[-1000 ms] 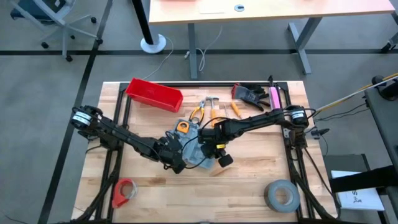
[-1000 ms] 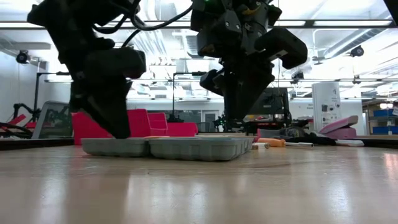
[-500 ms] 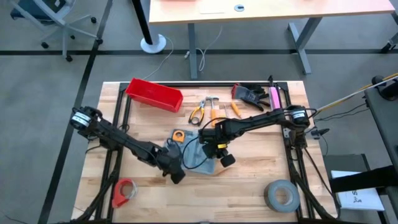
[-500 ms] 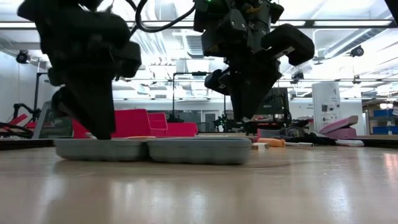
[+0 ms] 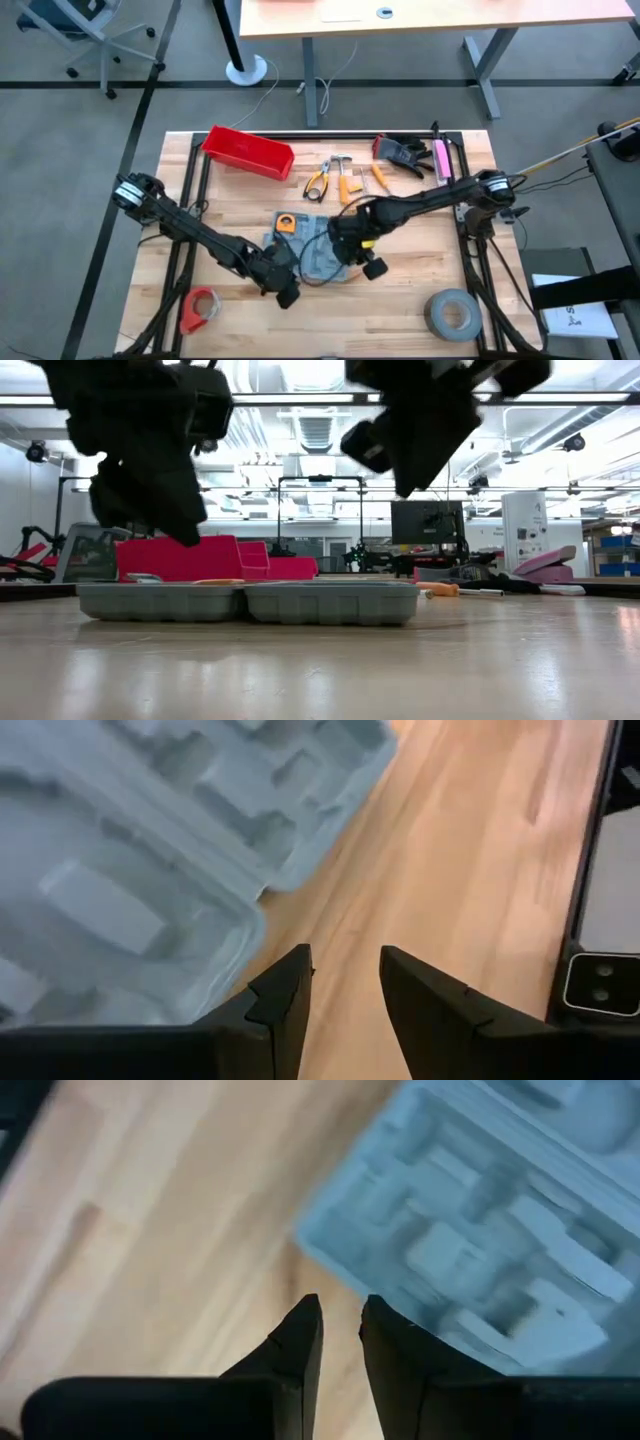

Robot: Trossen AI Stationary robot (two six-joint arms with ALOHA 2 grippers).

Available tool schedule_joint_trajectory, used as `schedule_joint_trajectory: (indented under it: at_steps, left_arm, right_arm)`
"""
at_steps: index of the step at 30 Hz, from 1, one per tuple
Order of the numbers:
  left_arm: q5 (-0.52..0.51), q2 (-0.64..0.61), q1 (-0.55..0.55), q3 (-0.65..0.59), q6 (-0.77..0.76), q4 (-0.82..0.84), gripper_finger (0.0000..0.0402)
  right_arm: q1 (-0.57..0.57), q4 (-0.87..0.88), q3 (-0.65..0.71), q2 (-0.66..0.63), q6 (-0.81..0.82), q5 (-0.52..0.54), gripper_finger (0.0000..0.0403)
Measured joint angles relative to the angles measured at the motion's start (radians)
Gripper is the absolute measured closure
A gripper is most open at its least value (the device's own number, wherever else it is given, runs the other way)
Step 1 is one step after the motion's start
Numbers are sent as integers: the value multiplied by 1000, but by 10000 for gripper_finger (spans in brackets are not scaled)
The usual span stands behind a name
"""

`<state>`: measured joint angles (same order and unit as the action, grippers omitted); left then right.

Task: Prefit tool cases
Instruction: Remove the yellow tape measure from the prefit tool case to the table

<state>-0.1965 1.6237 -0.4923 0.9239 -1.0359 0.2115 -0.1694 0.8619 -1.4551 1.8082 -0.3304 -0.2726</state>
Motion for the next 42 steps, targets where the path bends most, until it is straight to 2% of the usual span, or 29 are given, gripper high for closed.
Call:
schedule_joint_trajectory:
  at_steps: [4, 11, 17, 22, 28, 33, 36, 39, 42]
  left_arm:
    - [-30, 12, -2, 48, 64, 91, 274]
    - [-182, 12, -14, 52, 86, 263, 275]
    - [-325, 9, -51, 45, 132, 258, 282]
    - [-346, 7, -53, 43, 138, 261, 285]
    - [-390, 4, -55, 18, 158, 204, 277]
    - [-393, -38, -53, -80, 170, 75, 264]
    - [-391, -78, -48, -160, 150, 21, 257]
    - [-370, -132, -25, -225, 104, 14, 252]
    - [-296, -175, 21, -277, 59, 17, 250]
  right_arm:
    - [-42, -2, 5, -47, 50, 0, 343]
    - [-56, -135, 115, -163, 137, 2, 339]
    - [-60, -461, 346, -300, 222, 5, 354]
    - [-57, -716, 515, -362, 288, 17, 359]
    - [-57, -860, 596, -363, 307, 65, 349]
    - [-54, -1021, 637, -339, 300, 69, 340]
    - [-43, -1076, 650, -304, 288, 117, 337]
    - [-25, -1131, 650, -243, 287, 143, 334]
    - [-3, -1130, 633, -174, 297, 143, 334]
